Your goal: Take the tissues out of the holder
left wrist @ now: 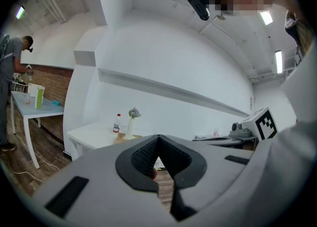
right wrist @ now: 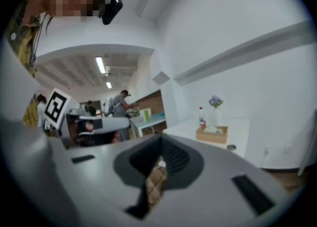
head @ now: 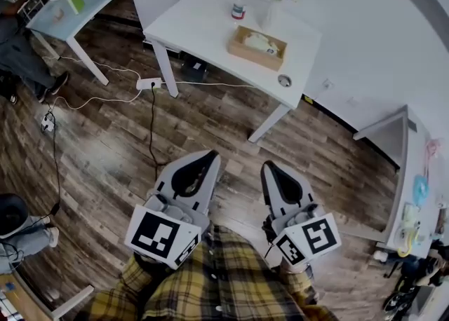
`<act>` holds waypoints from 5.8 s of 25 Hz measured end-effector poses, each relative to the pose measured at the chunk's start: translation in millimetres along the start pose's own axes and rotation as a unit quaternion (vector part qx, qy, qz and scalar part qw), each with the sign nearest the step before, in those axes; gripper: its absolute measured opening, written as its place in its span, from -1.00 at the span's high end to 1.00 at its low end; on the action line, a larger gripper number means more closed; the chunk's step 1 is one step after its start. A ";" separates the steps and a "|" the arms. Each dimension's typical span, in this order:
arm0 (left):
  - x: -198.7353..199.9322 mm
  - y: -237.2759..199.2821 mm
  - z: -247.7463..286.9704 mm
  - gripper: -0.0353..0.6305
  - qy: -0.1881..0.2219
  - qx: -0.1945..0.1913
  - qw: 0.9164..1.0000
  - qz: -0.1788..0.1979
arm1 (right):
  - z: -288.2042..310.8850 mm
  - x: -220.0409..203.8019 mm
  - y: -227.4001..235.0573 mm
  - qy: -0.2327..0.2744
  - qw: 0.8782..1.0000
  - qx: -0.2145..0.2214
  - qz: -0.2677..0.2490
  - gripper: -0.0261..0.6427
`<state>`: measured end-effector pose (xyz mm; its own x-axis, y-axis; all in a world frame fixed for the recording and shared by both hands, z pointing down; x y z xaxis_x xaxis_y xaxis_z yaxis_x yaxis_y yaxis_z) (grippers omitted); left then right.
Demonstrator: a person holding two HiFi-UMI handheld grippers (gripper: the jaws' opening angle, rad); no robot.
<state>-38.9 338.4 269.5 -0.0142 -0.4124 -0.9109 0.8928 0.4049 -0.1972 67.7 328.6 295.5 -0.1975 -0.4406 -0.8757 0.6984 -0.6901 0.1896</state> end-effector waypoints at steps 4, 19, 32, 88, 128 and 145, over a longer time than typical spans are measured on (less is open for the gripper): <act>14.8 -40.0 13.6 0.88 0.003 -0.006 1.000 0.005 | 32.8 18.3 4.4 0.003 1.000 -0.014 0.003 0.89; 28.0 -116.0 56.9 0.88 -0.023 -0.031 0.999 -0.012 | 116.3 43.0 22.7 -0.010 0.999 -0.025 0.030 0.89; 80.8 -140.7 167.3 0.88 -0.011 -0.035 0.999 0.000 | 160.8 86.4 125.5 -0.017 0.999 -0.036 0.031 0.89; 202.8 -250.9 454.7 0.88 -0.087 -0.241 0.964 0.066 | 325.3 210.1 343.6 -0.016 0.971 -0.198 0.134 0.89; 194.4 -224.3 485.1 0.31 -0.163 -0.246 0.953 0.069 | 319.8 219.3 368.7 -0.009 0.983 -0.147 0.110 0.89; 102.0 -193.4 508.1 0.31 -0.305 -0.297 0.891 0.158 | 302.4 190.5 375.9 0.010 0.972 -0.172 0.162 0.89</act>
<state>15.8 -196.7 398.8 0.6051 -0.4951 -0.6235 0.4109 0.8650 -0.2880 84.5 -188.3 334.3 0.0815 -0.5889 -0.8041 0.9111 -0.2832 0.2996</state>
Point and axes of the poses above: the fingertips, and each gripper's own axes: z forward along the fingers, y to its right, x out of its top, the point moved 1 cm from there along -z, backward along the fingers, and after that the axes turned 15 degrees about -y, right-handed, at the moved point
